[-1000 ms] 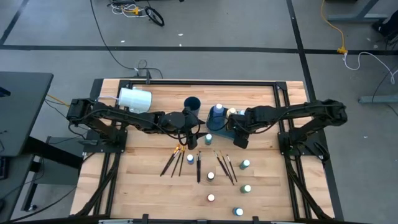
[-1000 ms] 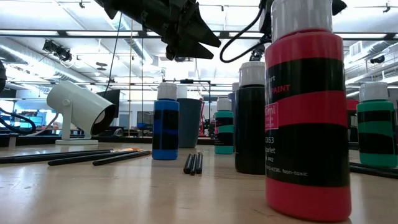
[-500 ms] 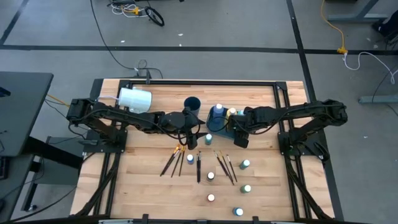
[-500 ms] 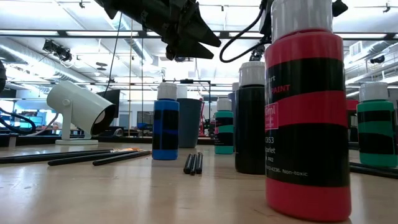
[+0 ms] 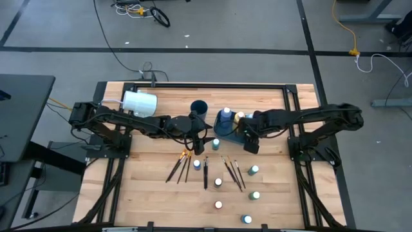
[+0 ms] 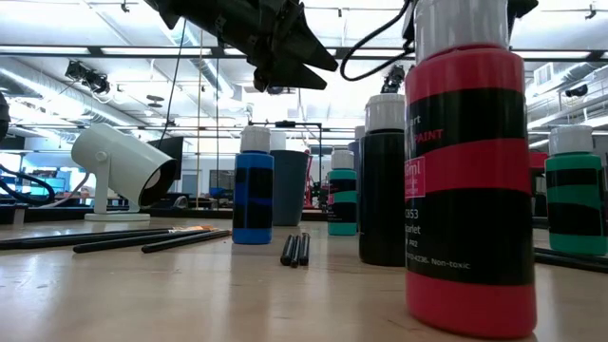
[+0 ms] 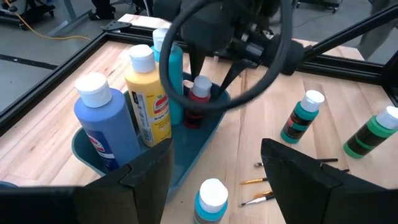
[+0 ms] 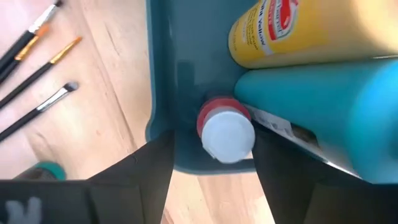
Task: Pick & Place Paint Supplies
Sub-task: Put the small red paint bottle into the blue bin, then put the small light blue paint bottle into the blue bin
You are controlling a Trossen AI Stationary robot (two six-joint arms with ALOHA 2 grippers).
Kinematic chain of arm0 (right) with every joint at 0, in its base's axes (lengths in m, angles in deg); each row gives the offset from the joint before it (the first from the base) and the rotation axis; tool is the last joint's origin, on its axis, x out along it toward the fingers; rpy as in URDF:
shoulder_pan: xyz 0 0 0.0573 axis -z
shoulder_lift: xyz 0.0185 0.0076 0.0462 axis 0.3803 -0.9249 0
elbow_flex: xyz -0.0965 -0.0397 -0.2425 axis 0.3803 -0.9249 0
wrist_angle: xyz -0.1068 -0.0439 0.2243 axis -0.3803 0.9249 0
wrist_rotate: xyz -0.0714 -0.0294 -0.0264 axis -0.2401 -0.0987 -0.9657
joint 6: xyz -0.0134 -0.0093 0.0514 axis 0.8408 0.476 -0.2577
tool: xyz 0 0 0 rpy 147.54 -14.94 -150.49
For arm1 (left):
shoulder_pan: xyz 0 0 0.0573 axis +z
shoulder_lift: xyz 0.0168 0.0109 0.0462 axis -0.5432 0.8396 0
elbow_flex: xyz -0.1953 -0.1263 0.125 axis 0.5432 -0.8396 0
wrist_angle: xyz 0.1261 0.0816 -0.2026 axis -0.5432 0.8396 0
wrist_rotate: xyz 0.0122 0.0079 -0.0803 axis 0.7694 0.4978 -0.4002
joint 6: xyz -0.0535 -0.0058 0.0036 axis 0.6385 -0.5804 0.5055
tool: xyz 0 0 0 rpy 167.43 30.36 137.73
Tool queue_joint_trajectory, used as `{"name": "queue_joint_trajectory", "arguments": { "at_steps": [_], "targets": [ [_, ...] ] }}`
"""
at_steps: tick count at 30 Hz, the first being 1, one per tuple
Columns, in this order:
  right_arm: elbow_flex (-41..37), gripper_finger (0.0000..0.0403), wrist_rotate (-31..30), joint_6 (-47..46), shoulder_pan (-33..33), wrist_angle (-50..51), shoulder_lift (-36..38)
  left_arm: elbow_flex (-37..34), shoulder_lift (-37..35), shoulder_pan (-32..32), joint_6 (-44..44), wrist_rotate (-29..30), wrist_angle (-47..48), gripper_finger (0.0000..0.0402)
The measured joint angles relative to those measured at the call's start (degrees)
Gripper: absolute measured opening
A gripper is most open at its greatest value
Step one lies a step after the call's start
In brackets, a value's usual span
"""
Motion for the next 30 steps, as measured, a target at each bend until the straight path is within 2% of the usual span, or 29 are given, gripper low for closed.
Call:
{"name": "queue_joint_trajectory", "arguments": {
  "at_steps": [9, 17, 22, 30],
  "targets": [
    [4.4, 0.021, -1.2, 3.6, 0.0, -0.9, 5.1, 0.0, 0.0, 0.0, 0.0, 0.0, -0.3, 0.0249],
    [4.8, 0.021, 10.6, 8.6, -3.0, -3.3, 6.7, 0.0, 0.0, 0.0, 0.0, 0.0, -0.3, 0.0249],
    [4.6, 0.021, 19.1, 13.7, -8.4, -4.2, 6.4, 0.0, 0.0, 0.0, -0.1, 0.0, -0.2, 0.0249],
    [4.2, 0.021, 21.1, 15.9, -17.9, -4.5, 6.4, 0.0, 0.0, 0.0, -0.5, 0.0, -0.3, 0.0249]
  ]
}}
